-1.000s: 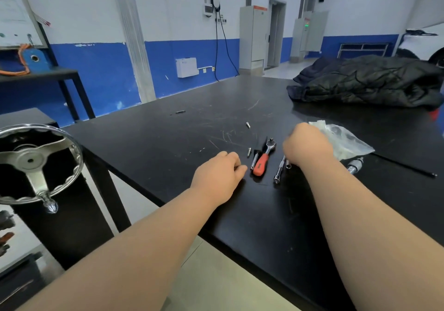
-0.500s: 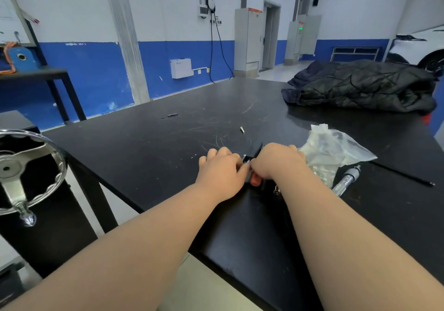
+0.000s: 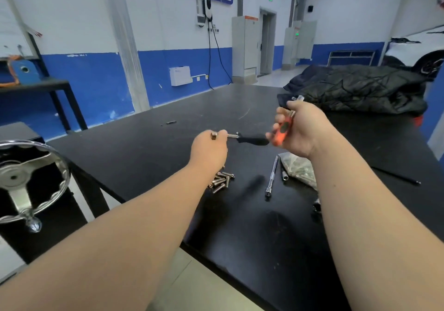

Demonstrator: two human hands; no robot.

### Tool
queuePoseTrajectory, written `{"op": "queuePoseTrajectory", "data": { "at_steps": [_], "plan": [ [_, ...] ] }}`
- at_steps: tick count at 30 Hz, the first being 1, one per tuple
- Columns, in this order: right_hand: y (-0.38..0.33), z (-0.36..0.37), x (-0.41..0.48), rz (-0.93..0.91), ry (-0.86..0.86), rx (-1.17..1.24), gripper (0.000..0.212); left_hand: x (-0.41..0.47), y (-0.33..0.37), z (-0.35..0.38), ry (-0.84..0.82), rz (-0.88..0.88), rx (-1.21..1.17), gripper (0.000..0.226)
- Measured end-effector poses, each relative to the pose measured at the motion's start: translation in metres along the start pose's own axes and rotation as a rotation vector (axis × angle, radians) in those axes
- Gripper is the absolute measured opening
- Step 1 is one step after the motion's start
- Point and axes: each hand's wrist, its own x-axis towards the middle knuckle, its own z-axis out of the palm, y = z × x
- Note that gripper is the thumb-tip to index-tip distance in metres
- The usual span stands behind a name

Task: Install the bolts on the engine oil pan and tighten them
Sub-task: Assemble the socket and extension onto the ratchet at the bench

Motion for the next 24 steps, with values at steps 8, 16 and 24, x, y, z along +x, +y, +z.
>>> {"op": "queuePoseTrajectory", "data": {
  "at_steps": [8, 16, 24],
  "plan": [
    [0.010, 0.007, -0.007, -0.198, -0.206, -0.481, 0.016, 0.011, 0.003, -0.051, 0.230, -0.434, -1.176, 0.029],
    [0.059, 0.070, -0.033, -0.102, -0.650, -0.998, 0.039, 0.017, -0.038, -0.082, 0.116, -0.617, -0.713, 0.026],
    [0.011, 0.014, -0.014, -0.179, 0.099, -1.008, 0.039, -0.007, 0.007, -0.016, -0.081, -0.614, -0.591, 0.020]
  ]
}}
